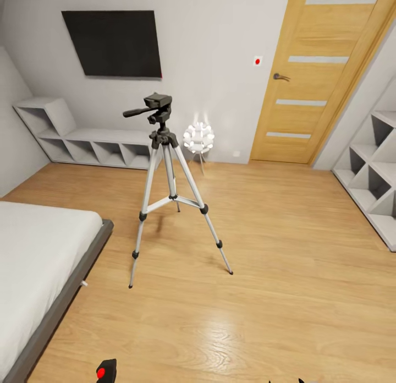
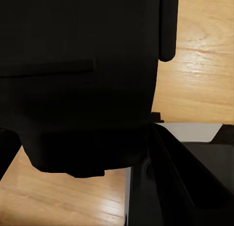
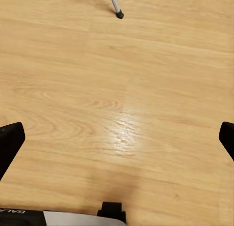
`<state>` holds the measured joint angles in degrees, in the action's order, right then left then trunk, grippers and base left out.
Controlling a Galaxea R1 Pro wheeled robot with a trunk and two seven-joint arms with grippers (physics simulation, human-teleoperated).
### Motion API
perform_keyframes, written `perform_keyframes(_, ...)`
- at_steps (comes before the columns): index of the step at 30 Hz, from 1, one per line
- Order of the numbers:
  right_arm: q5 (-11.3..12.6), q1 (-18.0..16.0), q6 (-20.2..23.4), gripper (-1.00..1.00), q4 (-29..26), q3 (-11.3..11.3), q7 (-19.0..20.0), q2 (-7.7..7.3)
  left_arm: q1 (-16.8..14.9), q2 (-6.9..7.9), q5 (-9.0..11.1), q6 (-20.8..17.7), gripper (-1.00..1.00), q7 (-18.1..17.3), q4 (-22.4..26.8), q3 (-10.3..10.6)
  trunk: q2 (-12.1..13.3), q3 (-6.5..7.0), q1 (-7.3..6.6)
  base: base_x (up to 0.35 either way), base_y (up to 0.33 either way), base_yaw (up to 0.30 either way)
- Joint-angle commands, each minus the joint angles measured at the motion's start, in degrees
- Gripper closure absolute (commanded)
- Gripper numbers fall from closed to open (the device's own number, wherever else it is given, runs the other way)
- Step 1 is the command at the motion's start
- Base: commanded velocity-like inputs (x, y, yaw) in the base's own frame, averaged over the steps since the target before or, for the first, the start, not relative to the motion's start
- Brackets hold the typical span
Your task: Attach the digital camera to the camera tripod in the bedroom.
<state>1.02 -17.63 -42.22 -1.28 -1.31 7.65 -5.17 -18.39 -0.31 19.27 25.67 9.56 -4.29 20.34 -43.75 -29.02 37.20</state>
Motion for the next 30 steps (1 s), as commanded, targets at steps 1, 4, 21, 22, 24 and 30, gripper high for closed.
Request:
perform_keyframes(1,0.12,-0.03,-0.17,-1.00,0.05,-0.15,0.35,-0.01,-0.07,-0.04,0.15,0.26,1.00,0.19,-0.19,0.49,0.37,0.13,-0.22,0.000,0.000,0.000)
perform_keyframes(4,0.12,-0.03,-0.17,-1.00,0.05,-0.13,0.35,-0.01,-0.07,-0.04,0.15,0.26,1.00,0.19,-0.19,0.49,1.57,0.67,-0.88,0.000,0.000,0.000)
perform_keyframes(21,0.12,-0.03,-0.23,-1.00,0.05,-0.17,0.35,-0.01,-0.07,-0.04,0.15,0.26,1.00,0.19,-0.19,0.49,8.39,3.72,-4.61,0.000,0.000,0.000)
perform_keyframes(22,0.12,-0.03,-0.23,-1.00,0.05,-0.18,0.35,-0.01,-0.07,-0.04,0.15,0.26,1.00,0.19,-0.19,0.49,8.79,3.90,-4.83,0.000,0.000,0.000)
perform_keyframes(24,0.12,-0.03,-0.23,-1.00,0.05,-0.15,0.35,-0.01,-0.07,-0.04,0.15,0.26,1.00,0.19,-0.19,0.49,9.60,4.26,-5.27,0.000,0.000,0.000)
perform_keyframes(30,0.12,-0.03,-0.26,-1.00,0.05,-0.18,0.35,-0.07,-0.07,-0.04,0.15,0.26,1.00,0.19,-0.19,0.49,12.00,5.39,-6.59,0.000,0.000,0.000)
